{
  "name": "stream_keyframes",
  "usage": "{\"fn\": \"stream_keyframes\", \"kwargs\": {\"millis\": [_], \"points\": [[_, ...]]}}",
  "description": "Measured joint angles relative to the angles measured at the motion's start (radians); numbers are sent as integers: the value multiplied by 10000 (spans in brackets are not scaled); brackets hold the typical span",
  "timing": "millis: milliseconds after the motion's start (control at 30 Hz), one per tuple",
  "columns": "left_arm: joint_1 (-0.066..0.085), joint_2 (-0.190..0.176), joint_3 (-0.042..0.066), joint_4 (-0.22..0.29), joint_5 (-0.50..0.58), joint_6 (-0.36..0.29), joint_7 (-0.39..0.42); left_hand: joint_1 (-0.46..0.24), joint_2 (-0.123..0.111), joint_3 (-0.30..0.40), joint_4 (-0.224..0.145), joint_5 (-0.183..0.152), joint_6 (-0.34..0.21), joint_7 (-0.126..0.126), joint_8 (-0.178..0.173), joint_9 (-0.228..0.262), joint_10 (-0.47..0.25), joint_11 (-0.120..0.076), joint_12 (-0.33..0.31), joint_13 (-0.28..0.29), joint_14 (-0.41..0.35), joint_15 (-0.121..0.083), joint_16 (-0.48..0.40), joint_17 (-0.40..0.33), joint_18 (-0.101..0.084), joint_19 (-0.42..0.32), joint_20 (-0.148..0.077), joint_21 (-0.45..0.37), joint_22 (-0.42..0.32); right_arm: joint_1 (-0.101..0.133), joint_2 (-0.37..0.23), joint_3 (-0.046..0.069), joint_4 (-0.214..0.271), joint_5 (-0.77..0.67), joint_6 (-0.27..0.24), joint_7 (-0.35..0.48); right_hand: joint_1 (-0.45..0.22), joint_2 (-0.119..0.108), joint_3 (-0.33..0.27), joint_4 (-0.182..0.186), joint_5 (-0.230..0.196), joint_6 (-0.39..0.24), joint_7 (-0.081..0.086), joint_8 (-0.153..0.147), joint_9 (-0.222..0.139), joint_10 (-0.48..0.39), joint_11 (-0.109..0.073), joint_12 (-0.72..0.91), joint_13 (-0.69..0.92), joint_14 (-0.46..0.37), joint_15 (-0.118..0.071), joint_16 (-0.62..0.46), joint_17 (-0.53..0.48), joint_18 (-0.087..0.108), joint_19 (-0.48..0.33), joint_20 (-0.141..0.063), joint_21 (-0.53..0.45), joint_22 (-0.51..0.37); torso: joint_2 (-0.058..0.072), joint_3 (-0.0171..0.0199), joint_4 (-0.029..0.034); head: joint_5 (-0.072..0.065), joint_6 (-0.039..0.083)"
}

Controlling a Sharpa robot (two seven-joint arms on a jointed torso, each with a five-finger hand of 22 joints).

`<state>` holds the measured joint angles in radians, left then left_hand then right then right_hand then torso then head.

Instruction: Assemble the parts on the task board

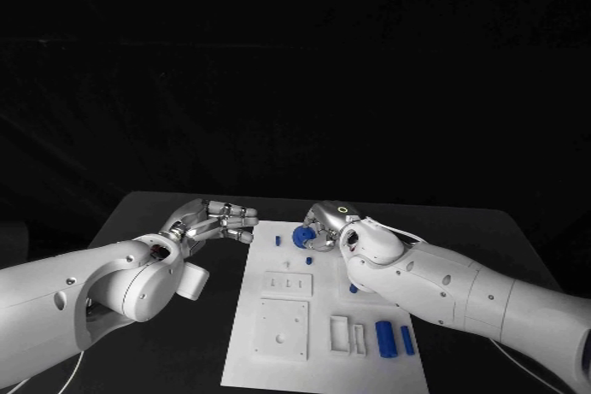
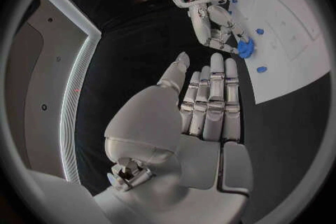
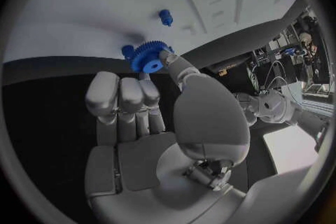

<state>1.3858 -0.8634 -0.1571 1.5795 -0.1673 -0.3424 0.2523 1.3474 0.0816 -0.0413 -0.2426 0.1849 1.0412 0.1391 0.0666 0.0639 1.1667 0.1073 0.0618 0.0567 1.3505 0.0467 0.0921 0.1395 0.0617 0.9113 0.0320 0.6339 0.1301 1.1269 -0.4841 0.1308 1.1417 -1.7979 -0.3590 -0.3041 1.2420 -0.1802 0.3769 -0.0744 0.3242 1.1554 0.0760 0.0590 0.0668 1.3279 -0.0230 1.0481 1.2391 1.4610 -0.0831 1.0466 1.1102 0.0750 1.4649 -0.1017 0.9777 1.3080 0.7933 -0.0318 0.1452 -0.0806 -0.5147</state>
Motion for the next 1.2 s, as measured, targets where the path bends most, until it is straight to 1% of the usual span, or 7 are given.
{"fn": "stream_keyframes", "kwargs": {"millis": [33,367,533,700,867,1200], "points": [[0,4,0,0,0,0,0,0,0,0,0,0,0,0,0,0,0,0,0,0,0,0,0,0,0,0,0,0,0,0,27,-12,-28,-6,1,-2,-7,-7,0,0,0,0,0,3,0,0,0,0,0,0,0,0,0,0,0,0,0,0,2,6,-1,7,-1],[0,27,0,-3,-1,1,-1,0,0,0,0,0,0,0,0,0,0,0,0,0,0,0,0,0,0,0,0,0,1,5,265,-125,-329,-42,31,-12,-16,-17,1,1,-1,49,10,2,-5,16,17,0,-2,0,0,0,-9,0,0,0,0,-1,2,12,-21,59,-16],[0,40,0,-5,-2,2,-2,0,0,1,0,0,0,0,0,0,0,0,0,0,0,0,0,0,0,0,0,-1,1,5,329,-217,-441,-45,64,-12,-1,-1,-26,26,-30,64,-2,-1,-5,17,17,0,-2,0,0,0,-18,0,0,0,0,-2,2,20,-22,61,-41],[0,89,0,-55,-6,4,-3,0,0,1,1,0,0,0,0,0,0,0,0,0,0,0,0,0,0,0,0,29,-3,13,356,-271,-518,-45,101,-12,25,24,-27,27,-31,65,-3,-10,-7,17,18,-1,-2,-1,0,0,-35,-1,0,0,0,-2,2,20,-28,68,-50],[0,137,0,-100,-9,10,-5,0,0,1,1,0,0,0,0,0,0,0,0,0,0,0,0,0,0,0,0,60,-8,41,377,-350,-578,-42,113,-9,25,24,-28,27,-38,65,-3,-36,-8,17,18,-3,-16,-28,-25,0,-58,0,0,0,0,-2,3,16,-44,78,-57],[-1,171,0,-130,-14,21,-5,0,0,1,1,0,0,0,0,0,0,0,0,0,0,0,0,0,0,0,0,60,-8,57,528,-422,-800,-37,101,-4,25,24,-57,55,-38,65,-3,-25,-8,17,19,-107,-78,-28,-25,-40,-99,0,0,1,0,-3,1,19,-32,56,-66]]}}
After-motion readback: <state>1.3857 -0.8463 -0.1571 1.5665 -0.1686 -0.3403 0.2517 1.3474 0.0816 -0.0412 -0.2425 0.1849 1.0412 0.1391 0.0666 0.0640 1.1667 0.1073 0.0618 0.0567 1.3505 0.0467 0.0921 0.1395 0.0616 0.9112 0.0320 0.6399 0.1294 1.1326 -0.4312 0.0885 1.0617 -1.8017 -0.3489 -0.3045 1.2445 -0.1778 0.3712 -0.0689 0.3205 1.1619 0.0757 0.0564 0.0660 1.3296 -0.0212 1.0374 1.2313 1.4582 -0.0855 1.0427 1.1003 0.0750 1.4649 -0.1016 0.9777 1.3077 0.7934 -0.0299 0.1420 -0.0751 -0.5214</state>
